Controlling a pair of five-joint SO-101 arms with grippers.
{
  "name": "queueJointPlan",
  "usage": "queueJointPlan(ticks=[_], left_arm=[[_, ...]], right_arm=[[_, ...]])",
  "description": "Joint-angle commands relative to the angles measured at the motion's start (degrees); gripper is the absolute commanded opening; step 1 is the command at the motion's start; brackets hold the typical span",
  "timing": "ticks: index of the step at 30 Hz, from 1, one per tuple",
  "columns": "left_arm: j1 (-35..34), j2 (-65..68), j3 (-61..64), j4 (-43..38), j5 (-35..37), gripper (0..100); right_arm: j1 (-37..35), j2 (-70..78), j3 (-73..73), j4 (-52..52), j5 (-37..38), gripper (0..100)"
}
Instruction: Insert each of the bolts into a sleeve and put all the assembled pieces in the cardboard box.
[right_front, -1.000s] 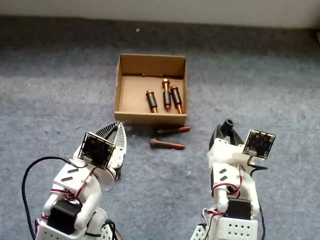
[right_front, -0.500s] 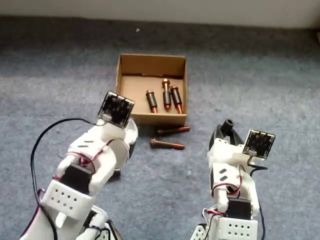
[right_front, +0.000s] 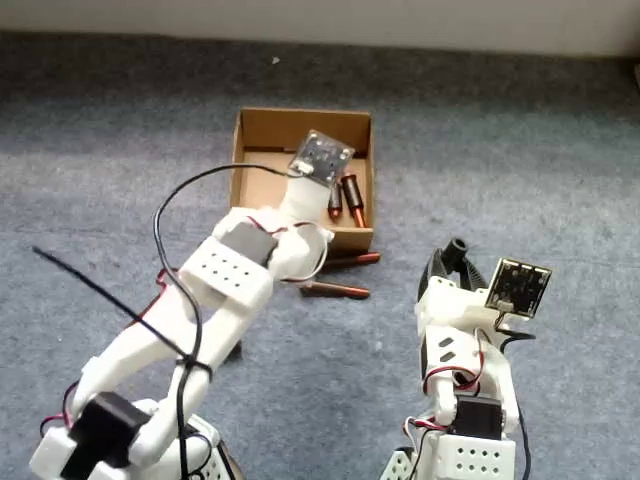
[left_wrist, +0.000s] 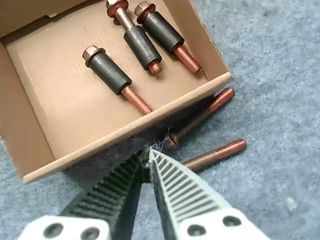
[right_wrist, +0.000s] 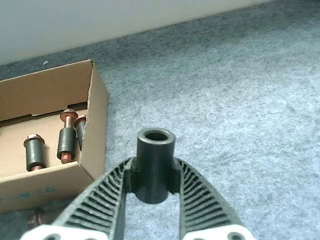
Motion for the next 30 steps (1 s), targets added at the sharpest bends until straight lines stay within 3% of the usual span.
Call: queueJointPlan(ticks=[1,10,14,24,30], left_arm=[[3.12,8.31,-8.31,-0.70,10.64,1],[7.25,17.54,-23.52,15.74,49.05,1],[7.08,21.05,-23.16,16.53,62.24,1],[7.16,26.15,-22.64,16.88,64.79,2],[8.40,26.15,-22.20,16.97,64.79,24]], right_arm=[[0.48,-0.66,-0.75,-1.63,-0.09,1.0],[0.57,-0.66,-0.92,-1.63,-0.09,1.0],[0.40,-0.66,-0.92,-1.63,-0.09,1.0],[0.40,-0.66,-0.92,-1.63,-0.09,1.0],[0.40,-0.66,-0.92,-1.63,0.00,1.0]])
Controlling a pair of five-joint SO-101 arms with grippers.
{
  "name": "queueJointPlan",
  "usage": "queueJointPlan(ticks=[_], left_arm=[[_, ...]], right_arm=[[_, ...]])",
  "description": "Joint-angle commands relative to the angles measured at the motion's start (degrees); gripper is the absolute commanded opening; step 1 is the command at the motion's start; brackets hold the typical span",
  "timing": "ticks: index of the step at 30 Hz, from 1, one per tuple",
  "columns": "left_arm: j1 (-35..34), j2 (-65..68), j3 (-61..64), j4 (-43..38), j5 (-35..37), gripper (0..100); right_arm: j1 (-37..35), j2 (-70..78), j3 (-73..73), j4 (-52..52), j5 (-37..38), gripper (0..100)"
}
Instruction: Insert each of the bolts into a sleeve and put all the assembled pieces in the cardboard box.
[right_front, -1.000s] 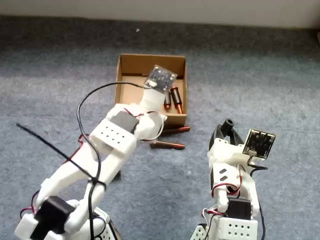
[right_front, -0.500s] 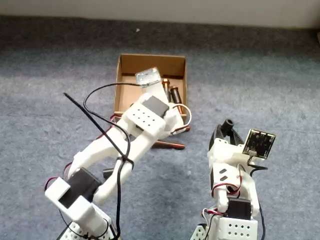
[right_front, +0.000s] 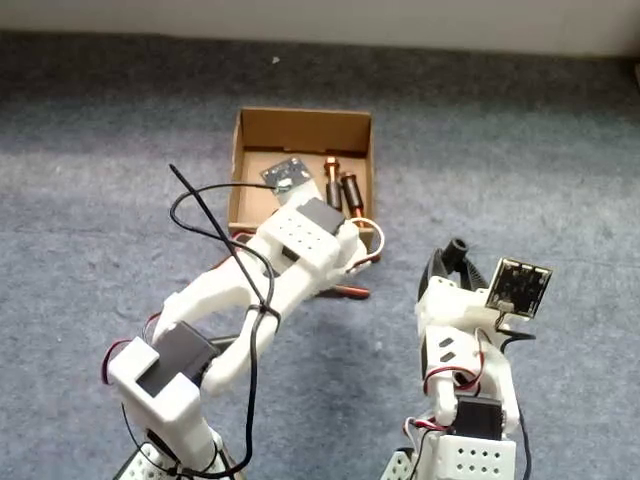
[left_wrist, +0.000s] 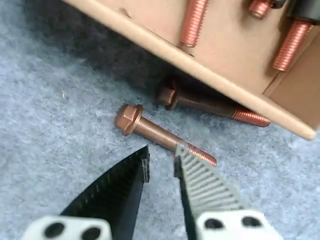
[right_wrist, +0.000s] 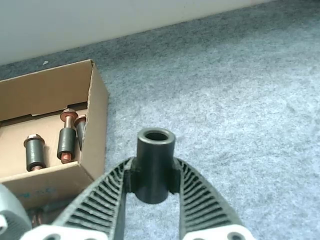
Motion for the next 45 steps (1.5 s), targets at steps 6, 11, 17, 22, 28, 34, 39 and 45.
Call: queueJointPlan(ticks=[6,11,17,22,28,34,39,45], left_arm=[[1.98,-0.04,-0.92,0.62,0.53,29],[1.19,-0.04,1.54,0.18,0.35,29],[-0.57,0.22,2.77,0.18,0.35,29],[-2.86,7.52,1.27,-1.05,0.26,29],[-3.21,14.46,-7.34,4.84,0.26,29],[-3.38,17.01,-10.51,7.82,0.26,29],[-3.47,17.01,-10.42,7.91,0.18,29],[-4.88,17.10,-10.59,7.91,0.26,28]], right_arm=[[0.40,-0.66,-0.92,-1.63,0.00,1.0],[0.40,-0.66,-0.92,-1.63,0.00,1.0],[0.40,-0.66,-0.92,-1.63,0.00,1.0],[0.40,-0.66,-0.92,-1.63,0.00,1.0],[0.40,-0.66,-0.92,-1.63,0.00,1.0],[0.40,-0.66,-0.92,-1.63,0.00,1.0],[0.40,-0.66,-0.84,-1.63,0.00,1.0],[0.40,-0.66,-0.84,-1.63,0.00,1.0]])
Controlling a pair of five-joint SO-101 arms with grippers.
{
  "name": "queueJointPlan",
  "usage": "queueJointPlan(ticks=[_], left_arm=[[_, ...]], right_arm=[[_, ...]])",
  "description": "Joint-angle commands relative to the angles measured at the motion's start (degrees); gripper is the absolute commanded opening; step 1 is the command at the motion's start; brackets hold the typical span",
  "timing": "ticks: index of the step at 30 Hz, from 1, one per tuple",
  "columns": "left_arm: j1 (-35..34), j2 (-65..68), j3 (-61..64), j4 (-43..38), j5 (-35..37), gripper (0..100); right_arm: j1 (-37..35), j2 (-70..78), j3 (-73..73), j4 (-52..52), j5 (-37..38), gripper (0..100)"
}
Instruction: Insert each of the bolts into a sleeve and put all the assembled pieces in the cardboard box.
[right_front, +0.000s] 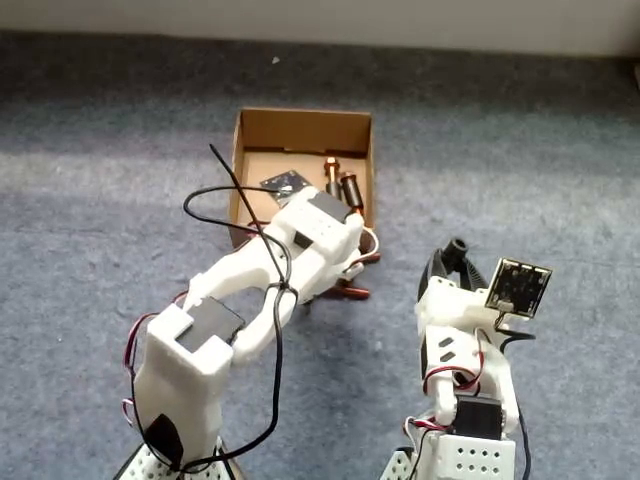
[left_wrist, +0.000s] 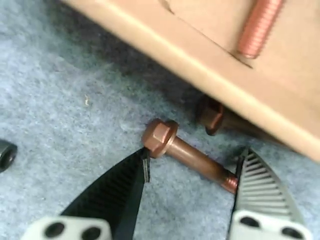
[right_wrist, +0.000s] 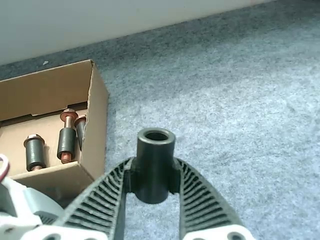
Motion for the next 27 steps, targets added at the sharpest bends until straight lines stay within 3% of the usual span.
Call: queueJointPlan(ticks=[1,7,21,27], left_arm=[[-2.07,0.66,-0.66,0.18,0.26,26],[-2.15,0.66,-0.84,0.00,0.18,0],[-2.15,-0.31,-0.84,1.05,0.18,1],[-2.15,-9.01,-0.04,5.71,-5.89,1]], right_arm=[[0.40,-0.66,-0.84,-1.63,0.00,1.0],[0.40,-0.66,-0.84,-1.63,0.00,1.0],[0.40,-0.66,-0.84,-1.63,0.00,1.0],[0.40,-0.66,-0.92,-1.63,0.00,1.0]])
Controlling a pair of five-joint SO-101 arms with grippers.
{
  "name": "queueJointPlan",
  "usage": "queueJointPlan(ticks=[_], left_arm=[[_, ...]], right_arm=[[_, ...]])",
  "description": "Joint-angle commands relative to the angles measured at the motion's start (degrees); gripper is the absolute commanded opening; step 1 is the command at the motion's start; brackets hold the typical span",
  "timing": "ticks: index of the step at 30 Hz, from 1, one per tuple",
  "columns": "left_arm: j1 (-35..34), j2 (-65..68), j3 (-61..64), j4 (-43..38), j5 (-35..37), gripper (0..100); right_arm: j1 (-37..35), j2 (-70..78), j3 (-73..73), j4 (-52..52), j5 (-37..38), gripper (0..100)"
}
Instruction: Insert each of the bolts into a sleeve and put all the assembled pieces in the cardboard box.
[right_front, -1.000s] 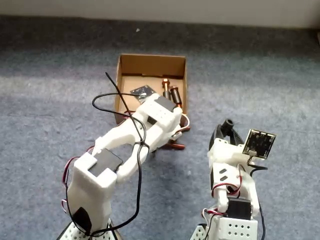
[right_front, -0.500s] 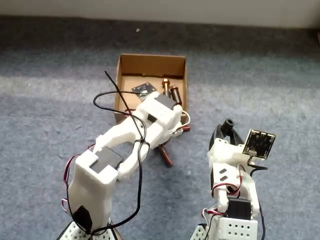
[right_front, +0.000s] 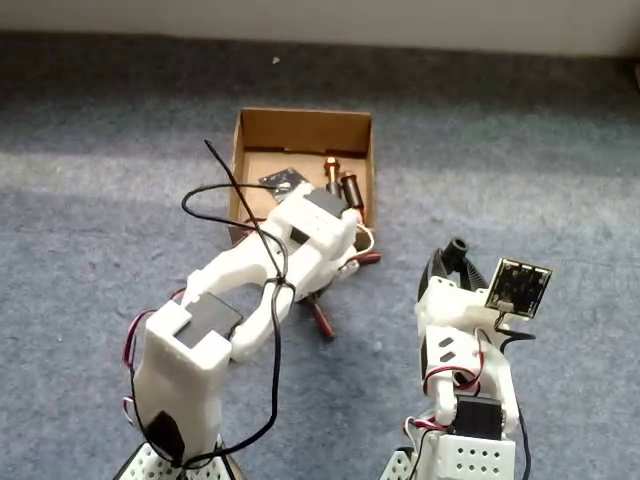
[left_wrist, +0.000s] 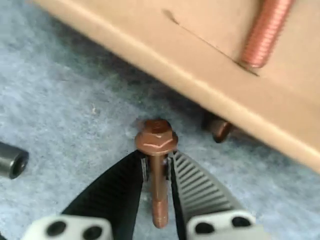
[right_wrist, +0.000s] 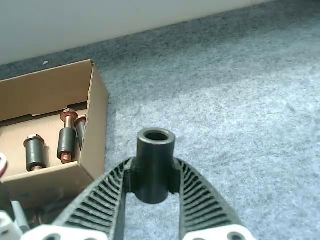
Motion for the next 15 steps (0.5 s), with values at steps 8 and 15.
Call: queueJointPlan(ticks=[8,15], left_arm=[[-1.10,-20.97,6.20,4.66,-14.95,1],[-1.19,-34.33,13.49,2.64,-24.18,1]], right_arm=[[0.40,-0.66,-0.92,-1.63,0.00,1.0],[0.22,-0.66,-0.92,-1.27,0.00,1.0]])
